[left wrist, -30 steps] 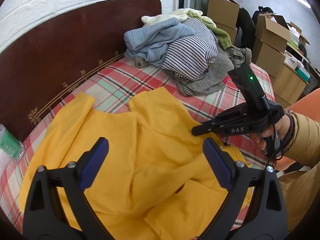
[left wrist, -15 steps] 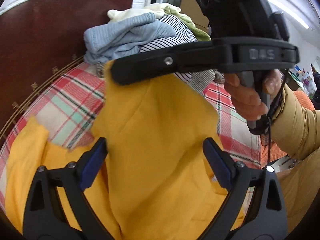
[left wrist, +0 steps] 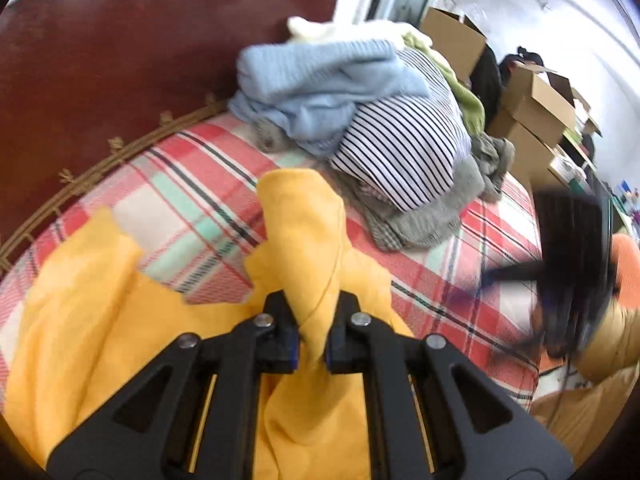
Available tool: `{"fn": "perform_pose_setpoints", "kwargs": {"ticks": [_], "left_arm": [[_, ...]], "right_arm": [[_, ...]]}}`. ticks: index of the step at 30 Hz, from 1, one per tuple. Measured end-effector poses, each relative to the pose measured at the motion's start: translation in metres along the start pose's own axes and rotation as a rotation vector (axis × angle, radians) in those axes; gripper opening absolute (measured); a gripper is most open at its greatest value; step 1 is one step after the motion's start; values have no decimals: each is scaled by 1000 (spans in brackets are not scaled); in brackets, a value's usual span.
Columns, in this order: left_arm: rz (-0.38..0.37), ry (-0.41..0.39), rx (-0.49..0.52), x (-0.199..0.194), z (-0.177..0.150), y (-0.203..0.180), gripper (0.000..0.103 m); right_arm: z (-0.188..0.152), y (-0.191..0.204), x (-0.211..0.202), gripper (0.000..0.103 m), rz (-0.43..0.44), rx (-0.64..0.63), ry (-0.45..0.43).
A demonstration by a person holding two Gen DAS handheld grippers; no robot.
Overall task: Fold clothes
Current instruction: 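Lift the yellow shirt by its shoulders with both grippers and shake it out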
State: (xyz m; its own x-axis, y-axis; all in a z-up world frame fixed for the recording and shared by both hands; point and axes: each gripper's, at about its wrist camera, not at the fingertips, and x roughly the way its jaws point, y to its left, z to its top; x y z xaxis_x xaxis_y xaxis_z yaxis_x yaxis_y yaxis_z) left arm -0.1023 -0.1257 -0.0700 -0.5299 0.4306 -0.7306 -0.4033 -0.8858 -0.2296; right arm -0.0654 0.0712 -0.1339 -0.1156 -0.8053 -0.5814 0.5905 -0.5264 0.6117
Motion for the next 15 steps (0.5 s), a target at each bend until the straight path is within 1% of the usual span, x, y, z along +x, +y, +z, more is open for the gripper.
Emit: {"fn": "perform_pose_setpoints", "kwargs": {"ticks": [2, 4, 7, 9, 10, 11, 12, 13, 15], "left_arm": [[14, -18, -18, -10, 1, 2, 10], [21, -50, -37, -24, 1, 4, 10], [27, -105, -60, -50, 0, 2, 10], [41, -134, -64, -66, -2, -1, 10], [51, -145, -66, -73, -4, -2, 10], [63, -153, -69, -81, -7, -3, 10], [74, -161, -73, -88, -9, -4, 10], [85, -171, -80, -96, -12, -5, 10], [105, -196, -111, -113, -19, -3, 10]], "right_arm": [[-37, 7, 8, 74, 14, 15, 61], [-59, 19, 16, 74, 33, 20, 67], [-72, 41, 26, 74, 3, -14, 36], [-76, 51, 34, 74, 37, -6, 44], [-78, 55, 38, 71, 52, -7, 53], [-79, 56, 40, 49, 57, -4, 59], [-78, 55, 41, 15, 62, 11, 58], [-78, 53, 42, 8, 66, 26, 57], [-71, 56, 27, 6, 37, 11, 11]]}}
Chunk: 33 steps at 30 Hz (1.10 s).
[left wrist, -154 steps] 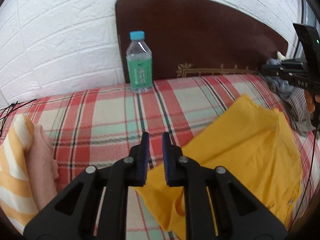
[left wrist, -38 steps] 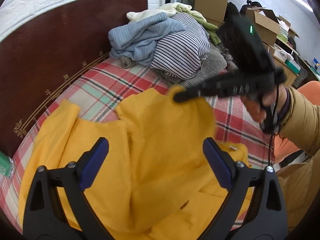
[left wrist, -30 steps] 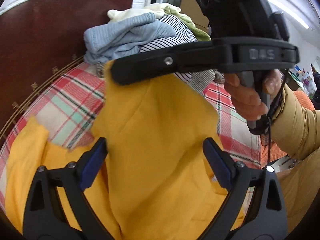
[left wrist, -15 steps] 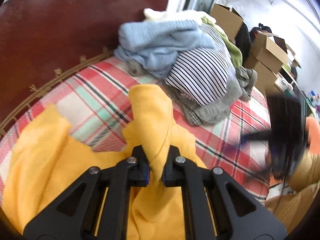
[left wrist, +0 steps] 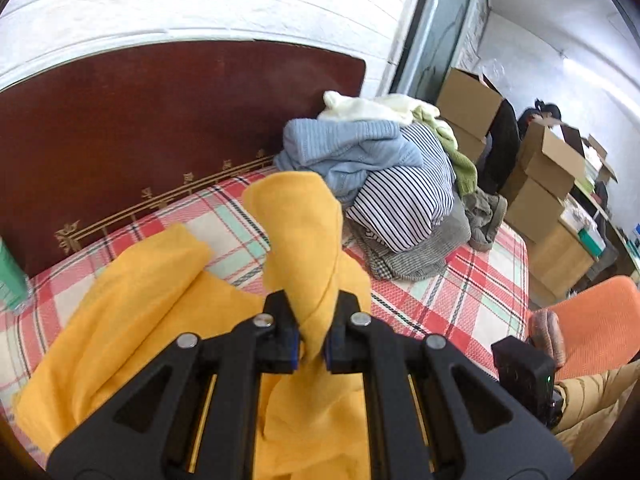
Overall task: Fold clothes
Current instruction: 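Lift the yellow shirt by its shoulders with both grippers and shake it out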
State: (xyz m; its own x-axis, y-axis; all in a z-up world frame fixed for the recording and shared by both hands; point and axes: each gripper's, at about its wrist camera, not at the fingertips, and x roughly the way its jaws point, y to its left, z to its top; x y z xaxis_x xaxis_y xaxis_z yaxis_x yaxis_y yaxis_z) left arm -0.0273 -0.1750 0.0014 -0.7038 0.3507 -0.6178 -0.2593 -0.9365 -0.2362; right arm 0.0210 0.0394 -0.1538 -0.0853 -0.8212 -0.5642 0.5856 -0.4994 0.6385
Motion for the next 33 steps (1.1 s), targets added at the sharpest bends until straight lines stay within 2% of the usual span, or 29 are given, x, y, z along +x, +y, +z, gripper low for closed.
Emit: {"fn": "perform_pose_setpoints", "kwargs": {"ticks": [3, 7, 11, 15, 19, 26, 30, 33], "left_arm": [[19, -69, -58, -37, -4, 8, 10], [29, -210, -108, -105, -4, 9, 10], [41, -359, -131, -179, 1, -8, 10], [70, -471, -96, -247, 3, -42, 10], [121, -526, -45, -299, 3, -80, 10], [176, -577, 32, -377, 4, -138, 10], [248, -603, 92, -408, 6, -174, 11], [317, -609, 131, -419, 10, -189, 11]], "right_arm": [[14, 10, -33, 5, -62, -54, -99], [48, 46, -98, 5, -120, -191, -268], [80, 102, -153, 4, -146, -360, -407], [98, 158, -201, 4, -150, -494, -503], [109, 206, -240, 4, -129, -588, -576], [107, 271, -309, 4, -102, -718, -672], [114, 307, -340, 5, -113, -786, -746], [124, 323, -348, 5, -115, -818, -774]]}}
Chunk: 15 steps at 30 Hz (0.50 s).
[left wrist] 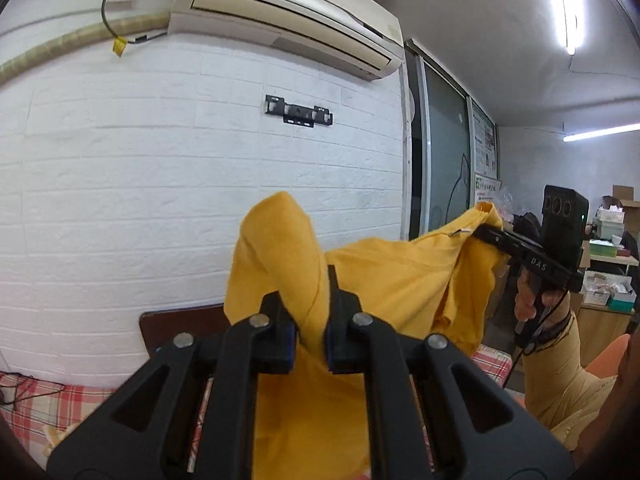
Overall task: Fold clothes
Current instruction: 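Lift the yellow shirt by its shoulders with both grippers and shake it out, then lower the yellow shirt onto the bed with both grippers and release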
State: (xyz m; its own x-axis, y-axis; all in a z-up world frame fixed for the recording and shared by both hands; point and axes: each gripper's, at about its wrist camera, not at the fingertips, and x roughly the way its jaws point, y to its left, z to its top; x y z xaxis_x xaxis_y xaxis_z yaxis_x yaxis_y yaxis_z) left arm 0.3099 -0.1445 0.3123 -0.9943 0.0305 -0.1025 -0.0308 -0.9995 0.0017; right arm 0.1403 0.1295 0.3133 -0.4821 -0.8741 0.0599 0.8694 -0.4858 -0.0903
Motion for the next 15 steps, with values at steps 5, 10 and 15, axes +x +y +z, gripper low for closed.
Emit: {"fn": "perform_pose_setpoints", "kwargs": {"ticks": [5, 10, 15], "left_arm": [[92, 78, 14, 32, -5, 15, 12], [194, 276, -69, 123, -66, 72, 12], [315, 576, -171, 230, -185, 135, 12]], "right_arm": [[-12, -13, 39, 5, 14, 13, 36], [-77, -43, 127, 6, 36, 92, 225], [-186, -64, 232, 6, 69, 162, 505]]}}
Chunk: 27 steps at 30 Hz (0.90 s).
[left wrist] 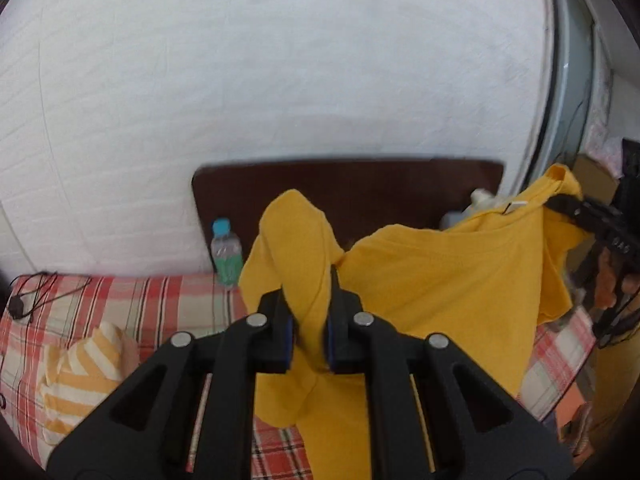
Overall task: Fold clothes
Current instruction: 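Lower the yellow shirt onto the bed with both grippers and release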
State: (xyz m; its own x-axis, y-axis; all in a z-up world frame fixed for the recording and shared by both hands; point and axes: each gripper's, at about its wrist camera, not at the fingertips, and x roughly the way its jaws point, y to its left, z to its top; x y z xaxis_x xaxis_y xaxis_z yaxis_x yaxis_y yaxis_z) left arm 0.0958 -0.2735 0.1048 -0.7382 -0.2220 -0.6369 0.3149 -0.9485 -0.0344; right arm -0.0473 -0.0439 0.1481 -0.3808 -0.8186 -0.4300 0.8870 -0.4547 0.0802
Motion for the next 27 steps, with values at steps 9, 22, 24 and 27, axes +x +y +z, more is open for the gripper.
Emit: {"fn": "perform_pose_setpoints", "kwargs": {"ticks": [9, 22, 24, 27], "left_arm": [[51, 334, -46, 208, -79, 23, 12], [-22, 248, -142, 233, -82, 51, 57], [-54, 249, -163, 234, -86, 56, 61], [-85, 260, -161, 231, -93, 58, 68]], "right_arm": [[-115, -59, 207, 8, -77, 74, 395], [-145, -52, 199, 53, -70, 34, 378], [-159, -26, 213, 63, -13, -33, 457], [-182, -4, 241, 62, -21, -111, 534]]}}
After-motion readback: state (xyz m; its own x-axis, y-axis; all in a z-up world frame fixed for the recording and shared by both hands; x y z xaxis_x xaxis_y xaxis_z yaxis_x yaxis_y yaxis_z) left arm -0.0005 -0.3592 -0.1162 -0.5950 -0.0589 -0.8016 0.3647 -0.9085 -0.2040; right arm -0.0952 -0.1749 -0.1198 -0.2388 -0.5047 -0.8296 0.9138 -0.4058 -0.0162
